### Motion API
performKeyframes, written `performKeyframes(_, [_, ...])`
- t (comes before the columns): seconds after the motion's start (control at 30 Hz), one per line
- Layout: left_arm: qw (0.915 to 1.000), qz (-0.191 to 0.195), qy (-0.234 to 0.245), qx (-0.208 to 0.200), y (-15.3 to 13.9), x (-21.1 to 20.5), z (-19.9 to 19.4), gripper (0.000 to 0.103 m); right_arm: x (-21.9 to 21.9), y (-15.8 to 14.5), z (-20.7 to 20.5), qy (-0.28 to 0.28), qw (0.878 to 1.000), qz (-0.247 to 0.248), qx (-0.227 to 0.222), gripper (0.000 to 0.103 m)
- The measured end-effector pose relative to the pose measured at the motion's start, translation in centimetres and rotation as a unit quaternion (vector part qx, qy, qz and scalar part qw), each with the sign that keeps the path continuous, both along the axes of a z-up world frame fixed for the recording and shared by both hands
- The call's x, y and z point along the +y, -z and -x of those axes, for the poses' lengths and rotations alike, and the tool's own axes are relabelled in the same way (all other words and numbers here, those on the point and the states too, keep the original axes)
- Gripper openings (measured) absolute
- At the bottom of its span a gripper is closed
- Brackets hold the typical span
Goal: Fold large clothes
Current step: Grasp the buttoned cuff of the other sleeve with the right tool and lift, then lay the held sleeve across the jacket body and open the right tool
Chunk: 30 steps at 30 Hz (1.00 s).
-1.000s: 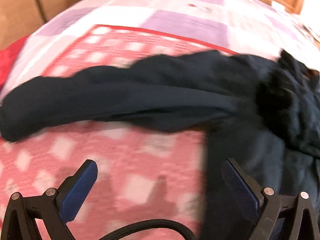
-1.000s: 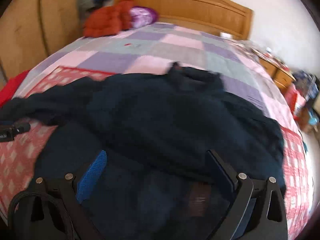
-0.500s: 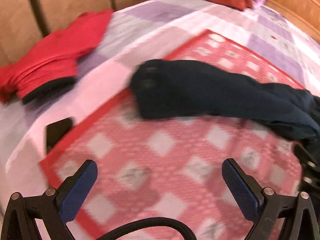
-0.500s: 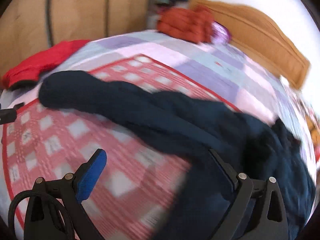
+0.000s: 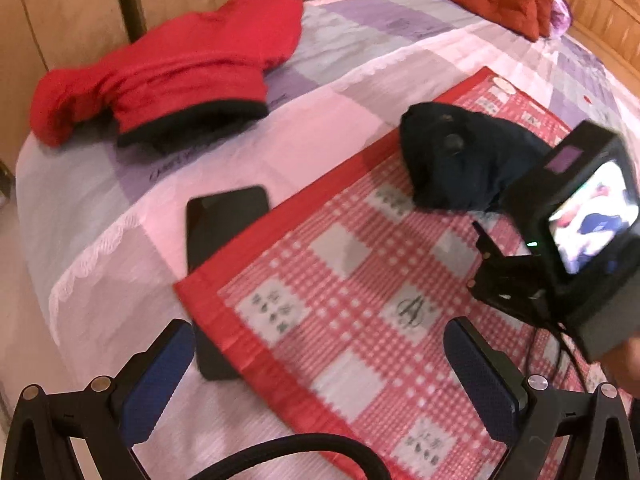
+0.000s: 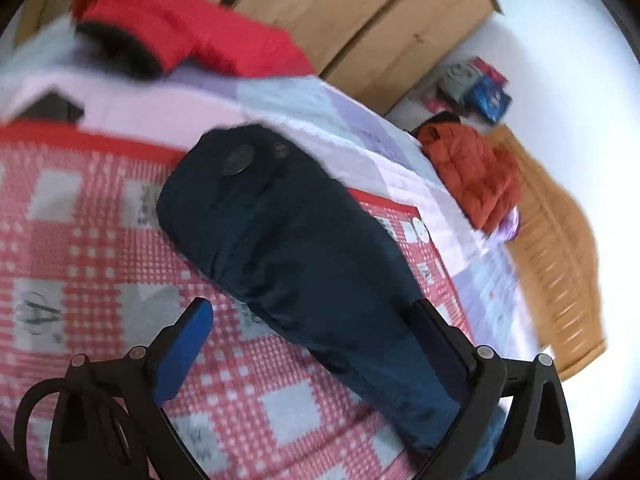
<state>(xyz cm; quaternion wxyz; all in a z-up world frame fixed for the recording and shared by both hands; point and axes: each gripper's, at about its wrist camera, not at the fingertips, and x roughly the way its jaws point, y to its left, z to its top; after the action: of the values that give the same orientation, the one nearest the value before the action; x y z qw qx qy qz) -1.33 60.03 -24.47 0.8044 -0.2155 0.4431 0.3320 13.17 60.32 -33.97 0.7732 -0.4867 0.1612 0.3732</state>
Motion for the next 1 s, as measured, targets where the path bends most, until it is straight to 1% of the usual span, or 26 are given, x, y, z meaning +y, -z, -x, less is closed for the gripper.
performKeyframes(0.03, [1.0,0.003,-0.003,-0.001,0.3,0.2,0.4,0.103,0.6,0.7,0.1,-0.002,1.0,0.011,-0.015,0.101])
performKeyframes(0.07, [1.0,0.006,-0.004,-0.002,0.4,0.3,0.6,0.103,1.1,1.1,0.1,-0.006,1.0,0.015,-0.02,0.101])
performKeyframes(0.1, [0.9999,0.009,-0.007,-0.003,0.6,0.5,0.9,0.103,1.6,1.3,0.1,-0.01,1.0,0.017,-0.02,0.101])
performKeyframes(0.2, [0.9998,0.016,-0.014,-0.005,0.9,0.6,1.6,0.103,3.6,1.5,-0.4,-0.013,0.999,0.01,-0.042,0.101])
performKeyframes(0.23, [0.9997,0.019,-0.015,-0.005,1.0,0.6,1.8,0.103,4.0,1.6,-0.9,-0.012,0.999,0.011,-0.04,0.101])
performKeyframes(0.33, [0.9996,0.022,-0.017,-0.006,1.0,0.5,2.0,0.103,5.8,1.8,-2.6,-0.011,1.0,0.023,-0.009,0.1])
performKeyframes(0.37, [0.9996,0.022,-0.017,-0.005,1.0,0.4,2.0,0.103,6.1,1.6,-3.2,-0.013,1.0,0.024,0.016,0.094])
performKeyframes(0.4, [0.9996,0.021,-0.016,-0.005,0.9,0.3,1.9,0.103,6.0,1.4,-3.9,-0.008,0.999,0.02,0.037,0.069])
performKeyframes(0.43, [0.9996,0.022,-0.015,-0.006,0.9,0.2,1.8,0.103,5.8,1.1,-4.3,0.001,0.999,0.014,0.042,0.048])
performKeyframes(0.47, [0.9996,0.021,-0.015,-0.006,0.8,0.2,1.7,0.103,5.4,0.4,-5.0,0.011,0.998,-0.005,0.057,0.041])
performKeyframes(0.5, [0.9997,0.021,-0.014,-0.007,0.8,0.2,1.6,0.103,4.8,-0.3,-5.3,0.019,0.996,-0.025,0.085,0.031])
performKeyframes(0.53, [0.9997,0.02,-0.013,-0.008,0.7,0.1,1.3,0.103,4.3,-1.1,-6.2,0.028,0.991,-0.048,0.121,0.027])
performKeyframes(0.6, [0.9997,0.02,-0.011,-0.011,0.3,-0.2,0.8,0.103,2.9,-2.8,-8.0,0.044,0.976,-0.095,0.189,0.024])
performKeyframes(0.63, [0.9997,0.02,-0.009,-0.014,0.1,-0.4,0.4,0.103,2.4,-3.7,-8.8,0.053,0.968,-0.115,0.216,0.024])
performKeyframes(0.7, [0.9997,0.018,-0.001,-0.018,-0.4,-1.1,-0.6,0.103,0.8,-5.5,-10.3,0.068,0.954,-0.153,0.25,0.023])
performKeyframes(0.8, [0.9994,0.015,0.018,-0.024,-1.2,-2.4,-2.7,0.103,-2.1,-8.7,-12.4,0.091,0.931,-0.209,0.284,0.023])
performKeyframes(0.87, [0.999,0.012,0.032,-0.028,-1.8,-3.4,-4.3,0.103,-4.9,-10.8,-13.7,0.107,0.918,-0.241,0.296,0.023])
performKeyframes(0.9, [0.9985,0.011,0.041,-0.033,-2.2,-4.1,-5.4,0.103,-6.5,-11.7,-14.2,0.114,0.913,-0.255,0.298,0.023])
performKeyframes(1.0, [0.9969,0.01,0.065,-0.042,-3.3,-6.3,-8.7,0.103,-11.4,-14.3,-16.4,0.136,0.903,-0.282,0.295,0.023])
